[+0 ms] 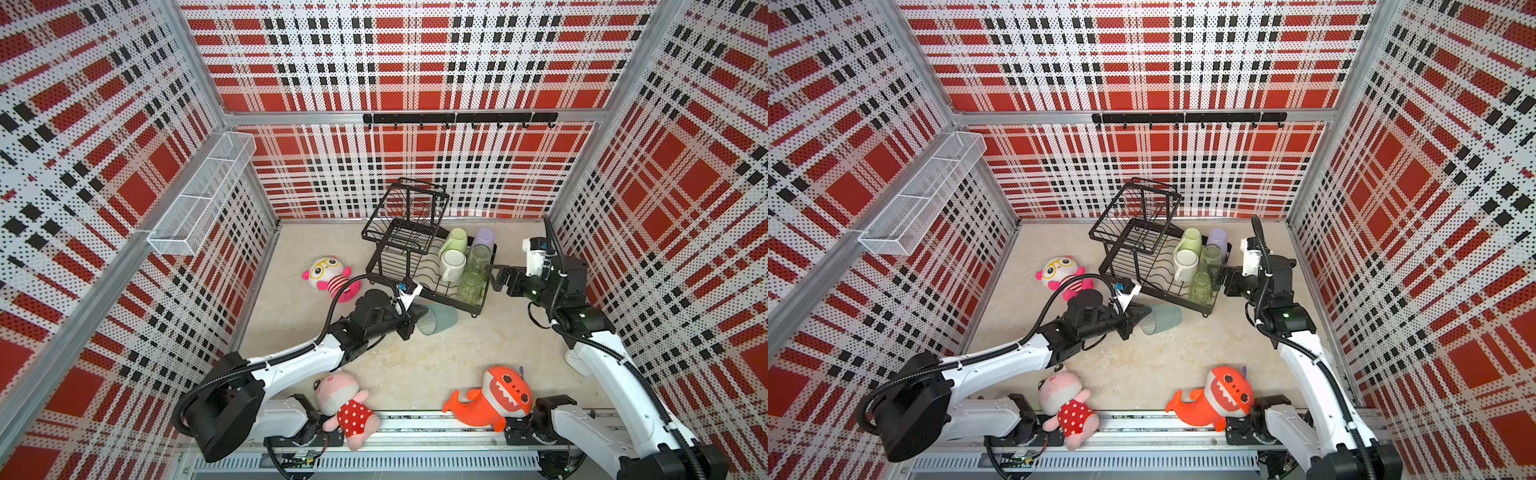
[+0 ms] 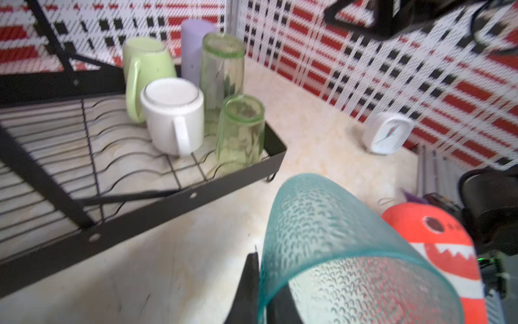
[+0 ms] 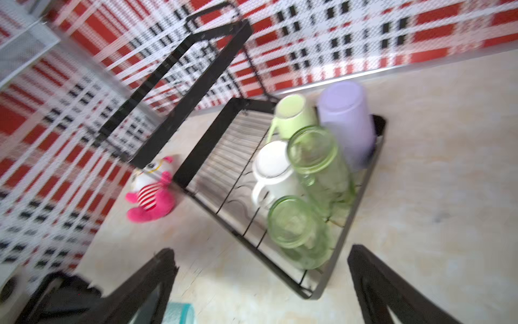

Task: Load cups into a dish rack
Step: Pick up the cup from the bottom-center of the table, then place the cup upside down at the dish rack.

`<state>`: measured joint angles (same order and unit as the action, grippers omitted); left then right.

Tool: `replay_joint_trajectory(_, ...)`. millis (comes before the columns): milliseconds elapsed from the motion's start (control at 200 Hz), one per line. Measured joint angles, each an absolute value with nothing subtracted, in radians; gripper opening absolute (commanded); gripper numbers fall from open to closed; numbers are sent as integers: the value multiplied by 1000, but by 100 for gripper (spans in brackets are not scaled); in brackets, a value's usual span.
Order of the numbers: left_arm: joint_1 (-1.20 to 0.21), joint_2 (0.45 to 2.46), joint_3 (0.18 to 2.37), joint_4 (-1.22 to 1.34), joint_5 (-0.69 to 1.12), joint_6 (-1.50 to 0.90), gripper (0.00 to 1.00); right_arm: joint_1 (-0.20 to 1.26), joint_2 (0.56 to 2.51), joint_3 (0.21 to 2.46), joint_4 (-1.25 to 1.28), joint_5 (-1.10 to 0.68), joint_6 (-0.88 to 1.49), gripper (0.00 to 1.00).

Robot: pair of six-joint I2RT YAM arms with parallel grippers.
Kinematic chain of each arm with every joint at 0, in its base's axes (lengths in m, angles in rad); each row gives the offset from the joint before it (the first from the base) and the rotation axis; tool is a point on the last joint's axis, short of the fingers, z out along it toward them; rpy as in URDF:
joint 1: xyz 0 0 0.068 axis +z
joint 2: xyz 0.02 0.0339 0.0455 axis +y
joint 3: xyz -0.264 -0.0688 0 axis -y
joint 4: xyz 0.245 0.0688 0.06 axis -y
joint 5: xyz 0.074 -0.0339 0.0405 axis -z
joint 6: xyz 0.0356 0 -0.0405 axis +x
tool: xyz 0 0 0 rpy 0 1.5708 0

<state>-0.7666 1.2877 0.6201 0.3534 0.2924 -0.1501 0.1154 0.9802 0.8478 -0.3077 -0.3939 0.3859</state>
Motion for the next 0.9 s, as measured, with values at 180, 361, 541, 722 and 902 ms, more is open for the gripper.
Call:
replay_joint_trajectory(180,-752,1303,556,652,374,-327,0,115,1031,875,-394,-611,387,100)
replay_joint_trajectory(361,-751,1385,490,916,429,-560,0,118,1052,875,-452,-768,382,100)
replay_joint_trajectory(541,-755,1438,489,1060,472,-699,0,173,1053,874,-438,-901,383,100)
replay_joint_trajectory(722,-779,1449,484,1098,488,-741,0,229,1054,874,-424,-990,371,100)
replay_joint_trajectory(902,-781,1449,483,1125,496,-760,0,265,1063,874,-421,-1077,360,97)
